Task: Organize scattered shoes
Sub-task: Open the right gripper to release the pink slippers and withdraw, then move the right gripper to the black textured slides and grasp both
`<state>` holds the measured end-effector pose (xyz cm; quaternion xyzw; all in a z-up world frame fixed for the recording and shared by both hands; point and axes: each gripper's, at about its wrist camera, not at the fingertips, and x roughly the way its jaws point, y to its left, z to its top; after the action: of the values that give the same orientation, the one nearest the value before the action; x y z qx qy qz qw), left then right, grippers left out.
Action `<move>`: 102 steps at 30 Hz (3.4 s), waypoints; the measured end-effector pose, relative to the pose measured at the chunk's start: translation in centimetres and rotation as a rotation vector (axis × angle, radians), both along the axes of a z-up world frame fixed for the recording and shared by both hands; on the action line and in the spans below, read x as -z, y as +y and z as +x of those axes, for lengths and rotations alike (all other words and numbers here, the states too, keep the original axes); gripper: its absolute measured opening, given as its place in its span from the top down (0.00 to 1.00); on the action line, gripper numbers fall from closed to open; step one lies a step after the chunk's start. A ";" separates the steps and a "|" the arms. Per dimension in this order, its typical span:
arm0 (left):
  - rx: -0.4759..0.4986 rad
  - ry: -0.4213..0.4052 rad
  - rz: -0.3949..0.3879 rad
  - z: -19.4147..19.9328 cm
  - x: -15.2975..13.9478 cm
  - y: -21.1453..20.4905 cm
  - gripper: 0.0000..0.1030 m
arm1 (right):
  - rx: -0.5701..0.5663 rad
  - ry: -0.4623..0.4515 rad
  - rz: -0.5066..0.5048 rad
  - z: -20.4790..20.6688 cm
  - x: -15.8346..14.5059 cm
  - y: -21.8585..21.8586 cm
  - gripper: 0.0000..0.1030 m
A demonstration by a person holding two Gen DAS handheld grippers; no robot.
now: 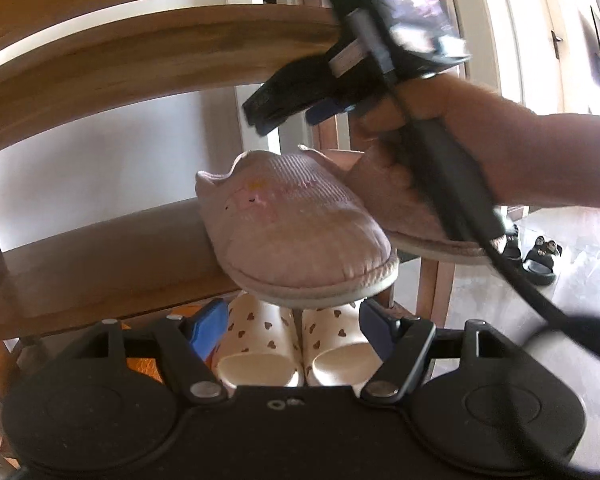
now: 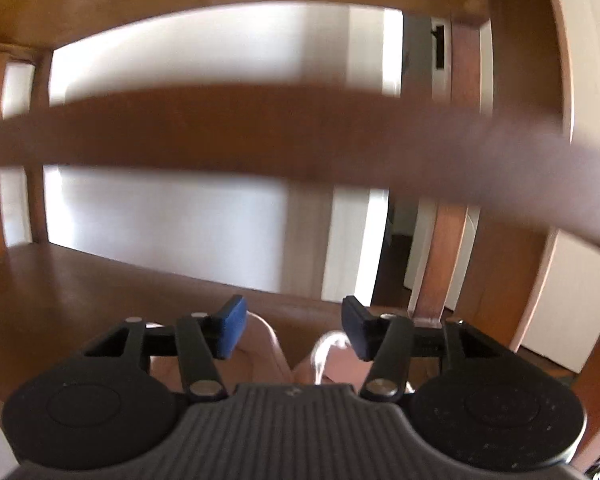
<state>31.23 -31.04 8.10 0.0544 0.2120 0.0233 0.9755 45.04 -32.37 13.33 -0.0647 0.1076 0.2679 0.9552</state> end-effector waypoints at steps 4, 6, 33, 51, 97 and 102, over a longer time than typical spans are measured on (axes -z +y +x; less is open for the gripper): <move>0.014 0.017 -0.053 -0.8 0.0 0.6 0.30 | -0.025 0.004 0.074 -4.4 -0.7 -4.3 0.45; 0.030 0.023 -0.071 -1.3 -0.2 0.6 0.30 | -0.051 -0.005 0.094 -7.2 -0.5 -6.9 0.46; 0.011 0.104 -0.254 6.4 0.2 4.4 0.31 | -0.020 0.349 0.178 -8.3 7.3 -13.1 0.78; 0.047 0.115 -0.233 2.8 -1.5 7.2 0.33 | -0.149 0.461 0.033 -17.0 11.9 -10.1 0.63; -1.154 0.042 -0.310 -44.8 5.6 33.8 0.31 | -0.707 1.072 -0.356 -40.4 19.8 27.4 0.42; -1.131 0.029 -0.266 -45.4 5.8 33.4 0.31 | -0.471 1.255 -0.383 -40.5 23.6 33.1 0.40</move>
<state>-14.16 2.38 2.30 -0.1898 0.2224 0.5132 0.8069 4.56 0.75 -10.24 -0.0867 0.6679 0.4311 0.6005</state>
